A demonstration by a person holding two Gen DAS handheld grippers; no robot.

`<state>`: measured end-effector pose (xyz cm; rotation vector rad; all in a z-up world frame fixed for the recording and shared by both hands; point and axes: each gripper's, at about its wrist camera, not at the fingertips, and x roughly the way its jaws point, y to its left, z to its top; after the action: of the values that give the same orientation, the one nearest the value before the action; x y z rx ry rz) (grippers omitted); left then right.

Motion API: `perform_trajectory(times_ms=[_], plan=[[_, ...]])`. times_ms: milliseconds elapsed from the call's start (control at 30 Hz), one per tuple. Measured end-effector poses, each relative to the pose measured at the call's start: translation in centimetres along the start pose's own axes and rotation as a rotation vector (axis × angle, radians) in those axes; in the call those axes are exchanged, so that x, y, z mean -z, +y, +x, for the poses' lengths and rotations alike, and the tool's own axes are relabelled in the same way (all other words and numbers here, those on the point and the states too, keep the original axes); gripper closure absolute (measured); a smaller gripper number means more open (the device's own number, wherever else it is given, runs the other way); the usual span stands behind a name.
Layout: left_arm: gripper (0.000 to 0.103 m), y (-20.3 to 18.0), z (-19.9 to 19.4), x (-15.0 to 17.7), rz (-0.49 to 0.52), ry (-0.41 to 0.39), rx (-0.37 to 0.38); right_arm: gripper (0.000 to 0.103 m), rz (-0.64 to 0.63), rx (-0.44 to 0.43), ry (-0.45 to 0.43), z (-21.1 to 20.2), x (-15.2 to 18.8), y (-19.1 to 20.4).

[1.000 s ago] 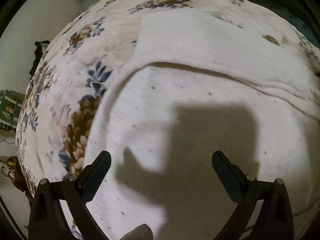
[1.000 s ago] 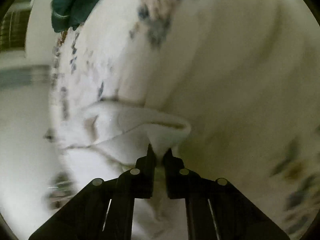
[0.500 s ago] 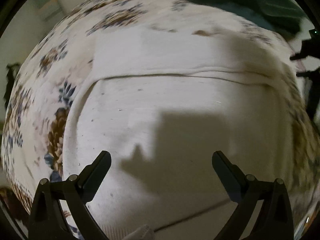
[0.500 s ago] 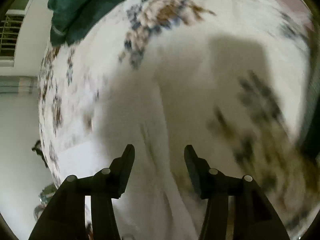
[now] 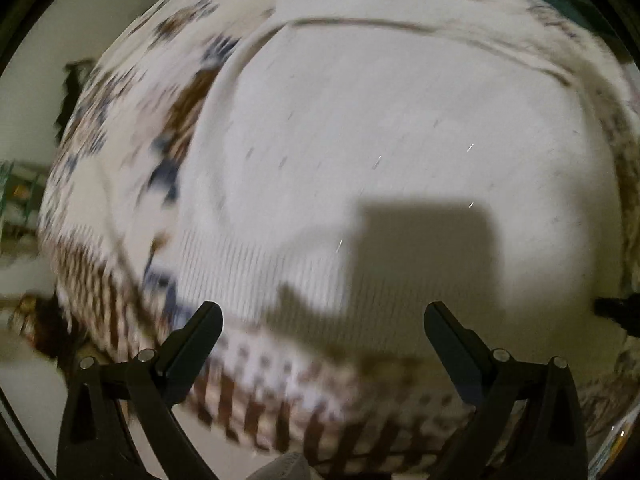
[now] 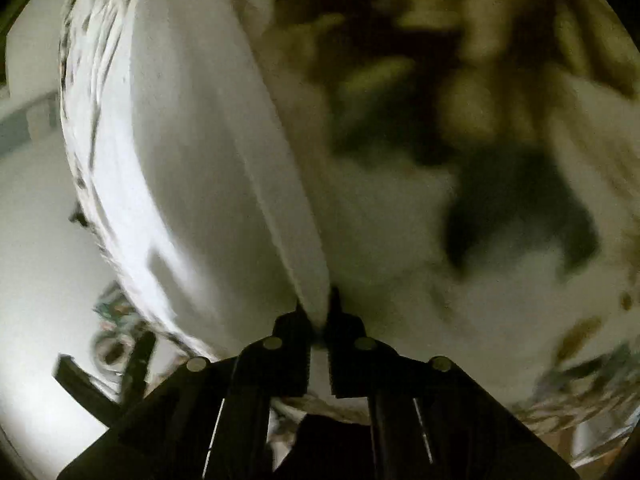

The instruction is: Fold small clothes

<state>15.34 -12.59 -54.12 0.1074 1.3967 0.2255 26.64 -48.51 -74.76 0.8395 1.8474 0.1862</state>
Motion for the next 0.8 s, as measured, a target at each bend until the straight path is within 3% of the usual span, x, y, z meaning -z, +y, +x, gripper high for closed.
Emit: perform_trajectory(times_ms=[100,233,267,333,367,400,500,633,700,733,767,800], plan=[[0.000,-0.8,-1.3,1.3,-0.050,-0.001,-0.042,0.098,-0.020,0.094,-0.041,-2.8,1.6,-2.4],[0.000,-4.5,-2.7,1.7,-0.039,-0.013,-0.027,0.094,-0.116,0.060,0.063,-2.6,0.6,-1.7],[0.000,-5.7,-3.1,1.7,-0.027,-0.020,-0.010,0.089,-0.127,0.044,0.073,-2.9,-0.2,-1.0],[0.000,-8.7,-3.9,1.7,0.011,-0.040,0.033,0.067,-0.155,0.040,0.100,-4.8,-1.7,-0.2],[0.000,-10.8,-4.2,1.8,0.037,-0.044,0.074,0.051,-0.163,0.045,0.095,-5.8,-2.3,-0.2],[0.000,-12.5,-4.4,1.9,0.061,-0.043,0.112,0.046,-0.167,0.042,0.068,-8.0,-3.3,-0.2],[0.000,-17.8,-4.2,2.3,0.146,-0.026,0.222,0.046,-0.168,0.063,0.048,-11.3,-6.2,-0.3],[0.001,-24.2,-2.5,3.2,0.256,0.000,0.288,0.046,-0.176,0.102,0.016,-14.7,-11.4,0.1],[0.030,-26.8,-1.4,3.5,0.308,-0.003,0.278,0.046,-0.200,0.076,0.004,-15.8,-14.4,0.3],[0.070,-27.6,-0.9,3.6,0.328,0.000,0.259,0.046,-0.217,0.045,-0.008,-16.3,-15.9,0.7],[0.091,-28.3,-0.2,3.7,0.350,0.004,0.219,0.046,-0.228,0.005,-0.019,-16.6,-17.5,1.2],[0.092,-28.6,-0.1,3.7,0.355,-0.004,0.213,0.046,-0.228,-0.037,-0.028,-16.5,-18.9,1.7]])
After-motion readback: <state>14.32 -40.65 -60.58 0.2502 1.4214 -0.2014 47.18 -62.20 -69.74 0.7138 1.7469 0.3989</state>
